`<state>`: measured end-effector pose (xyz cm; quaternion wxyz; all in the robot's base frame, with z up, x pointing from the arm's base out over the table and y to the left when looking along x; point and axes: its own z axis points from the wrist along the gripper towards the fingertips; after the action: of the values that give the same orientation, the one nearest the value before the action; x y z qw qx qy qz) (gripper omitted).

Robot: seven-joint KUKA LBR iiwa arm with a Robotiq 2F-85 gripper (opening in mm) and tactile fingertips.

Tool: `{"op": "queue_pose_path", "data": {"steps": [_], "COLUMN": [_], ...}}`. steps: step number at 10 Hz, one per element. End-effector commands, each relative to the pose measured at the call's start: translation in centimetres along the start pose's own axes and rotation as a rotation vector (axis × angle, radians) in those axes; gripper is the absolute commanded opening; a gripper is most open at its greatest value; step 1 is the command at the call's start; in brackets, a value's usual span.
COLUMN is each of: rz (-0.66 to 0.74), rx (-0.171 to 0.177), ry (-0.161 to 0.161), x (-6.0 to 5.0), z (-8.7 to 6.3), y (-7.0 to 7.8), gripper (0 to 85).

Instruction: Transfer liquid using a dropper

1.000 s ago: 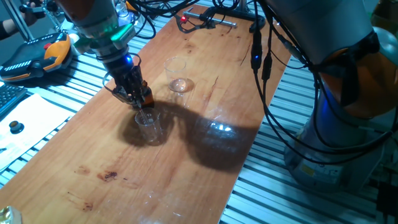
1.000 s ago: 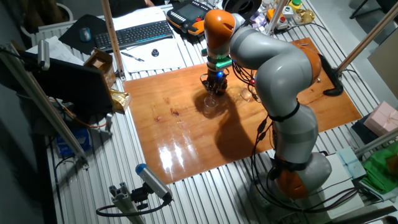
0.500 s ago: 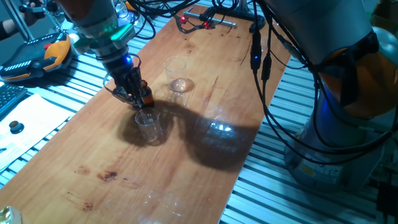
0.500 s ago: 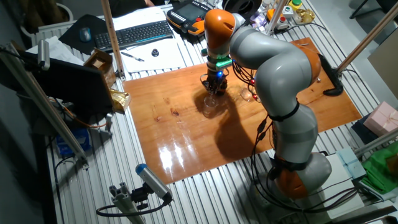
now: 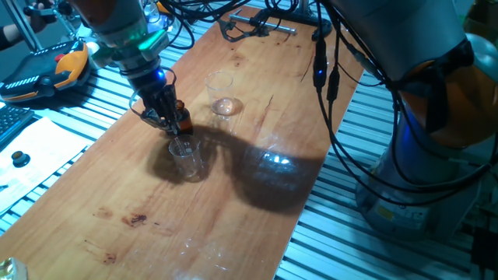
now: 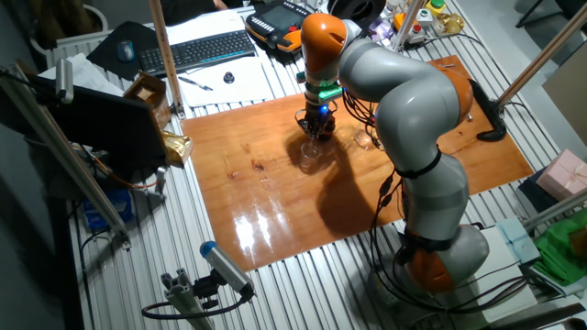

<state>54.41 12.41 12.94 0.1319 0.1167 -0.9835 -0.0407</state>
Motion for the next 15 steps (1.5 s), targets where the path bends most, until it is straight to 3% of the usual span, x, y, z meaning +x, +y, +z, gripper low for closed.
{"op": "queue_pose_path", "data": {"steps": [1, 4, 9, 15], "rz": [-0.003, -0.019, 0.004, 0.034], "rx": [-0.004, -0.011, -0.008, -0.038], "ry": [0.004, 0.012, 0.019, 0.015], "x": [0.0, 0.1, 0.7, 1.1], "z": [-0.1, -0.2, -1.8, -5.6], "y": [0.0, 0.1, 0.5, -0.8], "gripper": [14.0, 9.3, 7.0, 1.0]}}
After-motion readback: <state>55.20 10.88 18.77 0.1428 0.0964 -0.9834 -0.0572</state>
